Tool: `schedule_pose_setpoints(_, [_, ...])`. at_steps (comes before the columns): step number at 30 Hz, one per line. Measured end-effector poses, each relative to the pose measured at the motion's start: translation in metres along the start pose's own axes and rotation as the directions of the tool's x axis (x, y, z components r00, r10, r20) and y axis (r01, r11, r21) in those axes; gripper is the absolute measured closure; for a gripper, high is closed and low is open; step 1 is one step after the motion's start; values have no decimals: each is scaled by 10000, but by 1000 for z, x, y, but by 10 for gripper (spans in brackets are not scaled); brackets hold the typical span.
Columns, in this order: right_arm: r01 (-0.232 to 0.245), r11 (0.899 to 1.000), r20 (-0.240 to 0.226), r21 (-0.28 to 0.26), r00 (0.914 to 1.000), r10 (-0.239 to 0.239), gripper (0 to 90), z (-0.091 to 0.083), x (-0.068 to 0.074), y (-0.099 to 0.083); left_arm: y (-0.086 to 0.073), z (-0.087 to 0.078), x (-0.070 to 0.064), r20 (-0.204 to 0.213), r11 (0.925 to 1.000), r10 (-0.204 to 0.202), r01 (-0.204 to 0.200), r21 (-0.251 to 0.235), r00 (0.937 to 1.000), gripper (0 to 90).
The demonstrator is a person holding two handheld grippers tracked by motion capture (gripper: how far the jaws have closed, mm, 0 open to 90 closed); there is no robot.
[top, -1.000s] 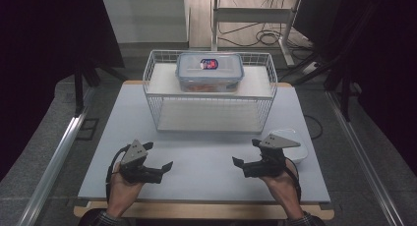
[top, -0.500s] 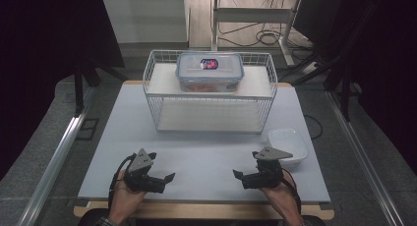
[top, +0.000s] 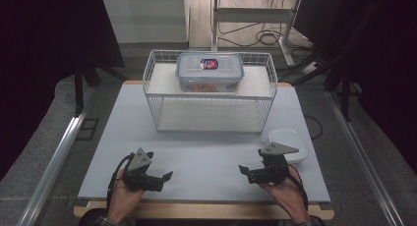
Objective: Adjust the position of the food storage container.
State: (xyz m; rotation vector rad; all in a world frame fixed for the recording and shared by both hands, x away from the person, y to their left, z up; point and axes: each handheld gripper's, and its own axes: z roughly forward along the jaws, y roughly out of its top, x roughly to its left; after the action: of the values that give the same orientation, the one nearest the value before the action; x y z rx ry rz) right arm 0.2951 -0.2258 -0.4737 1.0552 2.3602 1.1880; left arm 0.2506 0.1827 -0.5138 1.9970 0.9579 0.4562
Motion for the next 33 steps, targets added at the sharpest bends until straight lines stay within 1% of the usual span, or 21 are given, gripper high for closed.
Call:
schedule_pose_setpoints(2, [-256,9997,96,-55,9996,257,123,-4,-6,1,0,0,0,18,10000,-2,2,12,10000,28])
schedule_pose_setpoints(3, [-256,9997,96,-55,9996,257,123,-4,-6,1,0,0,0,18,10000,-2,2,12,10000,28])
schedule_pose_setpoints(4, [-378,9990,303,-235,9988,385,193,-11,-13,1,0,1,1,24,10000,-19,19,44,10000,29])
schedule_pose_setpoints(8, [-478,9982,812,-367,9954,506,357,-25,-29,1,-1,1,2,38,9999,-70,70,125,10000,28])
schedule_pose_setpoints(9, [-478,9982,812,-367,9954,506,357,-25,-29,1,-1,1,2,38,9999,-70,70,125,10000,28])
schedule_pose_setpoints(10, [-547,9977,1062,-405,9926,587,449,-31,-38,0,-1,2,3,50,9999,-96,95,142,9999,29])
schedule_pose_setpoints(15, [-800,9959,1521,-430,9846,857,613,-44,-60,-4,-2,2,4,104,9998,-173,171,130,9998,30])
schedule_pose_setpoints(16, [-800,9959,1521,-430,9846,857,613,-44,-60,-4,-2,2,5,111,9997,-194,192,136,9998,30])
schedule_pose_setpoints(17, [-912,9946,1762,-489,9794,985,680,-49,-67,-6,-2,3,5,128,9997,-213,211,152,9997,30])
schedule_pose_setpoints(19, [-1034,9931,1882,-561,9757,1122,741,-54,-76,-7,-2,3,5,128,9996,-218,216,161,9997,32])
schedule_pose_setpoints(20, [-1048,9929,1991,-567,9733,1141,767,-56,-78,-8,-2,3,5,143,9996,-218,215,185,9997,32])
schedule_pose_setpoints(22, [-1251,9905,2173,-566,9668,1345,811,-60,-85,-10,-2,4,5,161,9995,-220,216,234,9996,33])
schedule_pose_setpoints(23, [-1251,9905,2173,-566,9668,1345,811,-60,-85,-10,-2,4,5,161,9995,-220,216,234,9996,33])
schedule_pose_setpoints(24, [-1370,9887,2310,-604,9617,1473,840,-62,-89,-11,-3,5,5,165,9995,-200,196,265,9997,33])
schedule_pose_setpoints(25, [-1525,9863,2608,-633,9514,1639,892,-66,-97,-14,-3,5,5,191,9994,-205,199,284,9996,34])
schedule_pose_setpoints(26, [-1550,9857,2691,-669,9485,1674,893,-68,-99,-15,-3,5,5,196,9994,-204,198,294,9996,34])
schedule_pose_setpoints(29, [-1668,9833,3026,-734,9357,1813,895,-73,-108,-16,-3,5,5,195,9994,-224,218,287,9996,35])
schedule_pose_setpoints(30, [-1668,9833,3026,-734,9357,1813,895,-73,-108,-16,-3,5,5,195,9994,-224,218,287,9996,35])
schedule_pose_setpoints(31, [-1721,9820,3258,-781,9265,1883,895,-76,-114,-17,-3,5,6,196,9993,-243,237,277,9995,35])
schedule_pose_setpoints(32, [-1721,9820,3258,-781,9265,1883,895,-76,-114,-17,-3,5,6,196,9993,-243,237,277,9995,36])
schedule_pose_setpoints(33, [-1762,9813,3471,-770,9179,1921,895,-78,-120,-18,-3,5,6,196,9993,-275,269,278,9994,37])
